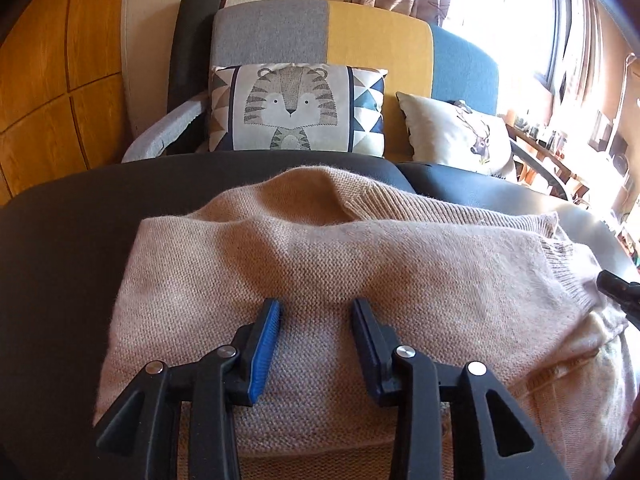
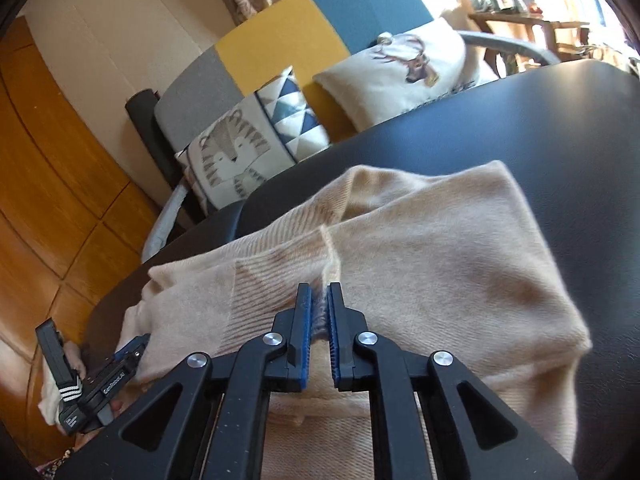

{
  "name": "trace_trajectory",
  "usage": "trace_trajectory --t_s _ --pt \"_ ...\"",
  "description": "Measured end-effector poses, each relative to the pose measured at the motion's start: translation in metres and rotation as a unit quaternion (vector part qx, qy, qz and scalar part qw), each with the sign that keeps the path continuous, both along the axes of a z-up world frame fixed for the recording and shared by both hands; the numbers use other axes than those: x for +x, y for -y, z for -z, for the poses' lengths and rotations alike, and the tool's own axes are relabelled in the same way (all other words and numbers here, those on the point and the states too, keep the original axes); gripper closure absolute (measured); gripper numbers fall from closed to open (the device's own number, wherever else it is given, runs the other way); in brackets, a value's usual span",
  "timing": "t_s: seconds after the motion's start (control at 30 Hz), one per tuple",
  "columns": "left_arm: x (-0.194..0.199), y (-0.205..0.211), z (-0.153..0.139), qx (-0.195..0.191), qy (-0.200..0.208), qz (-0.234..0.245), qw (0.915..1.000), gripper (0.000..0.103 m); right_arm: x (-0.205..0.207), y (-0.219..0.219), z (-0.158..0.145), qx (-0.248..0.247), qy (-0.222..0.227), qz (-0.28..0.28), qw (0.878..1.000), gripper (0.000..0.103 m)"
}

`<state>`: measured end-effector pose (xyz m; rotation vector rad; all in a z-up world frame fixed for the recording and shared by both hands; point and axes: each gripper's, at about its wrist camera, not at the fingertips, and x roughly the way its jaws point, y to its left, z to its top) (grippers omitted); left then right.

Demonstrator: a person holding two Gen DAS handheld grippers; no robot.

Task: Fold clothes
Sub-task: 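Press the folded sweater flat with the left gripper while the right gripper holds the cuff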

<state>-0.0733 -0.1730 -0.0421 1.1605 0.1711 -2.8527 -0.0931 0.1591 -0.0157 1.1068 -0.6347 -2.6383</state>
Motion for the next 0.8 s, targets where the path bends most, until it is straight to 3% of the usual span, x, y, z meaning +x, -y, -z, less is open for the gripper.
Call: trace_trajectory --t_s 0.1,0.23,0.37,0.47,0.57,0.63,0.8 --pt "-0.003 0.001 -0.002 0.003 -0.001 0.0 1.0 0.065 0.0 -0.003 0.011 0.028 0.029 0.02 0.999 0.099" --pt "-0.002 0.0 -0.003 -0.002 -0.002 -0.001 1.0 0.065 0.004 0.001 -0.005 -0.026 -0.017 0.016 0.999 0.098" --pt "-0.002 -0.002 -0.003 -0.009 -0.002 -0.002 1.0 0.065 -0.015 0.062 -0.02 0.021 -0.036 -0.073 0.996 0.095" --pt "-0.002 -0.003 -0.003 -0.008 -0.003 -0.002 1.0 0.065 -0.031 0.11 -0.032 0.06 -0.049 -0.141 0.987 0.089" --pt "-0.002 -0.001 -0.002 -0.002 -0.004 -0.002 1.0 0.065 -0.049 0.151 -0.024 0.133 -0.026 -0.171 0.976 0.087" --pt "-0.001 0.0 -0.001 0.0 -0.005 -0.001 1.0 0.065 -0.057 0.155 -0.011 0.182 -0.013 -0.155 0.971 0.088" --pt "-0.003 -0.001 0.001 -0.002 -0.007 0.002 1.0 0.065 -0.053 0.096 0.011 0.098 0.002 -0.057 0.993 0.093"
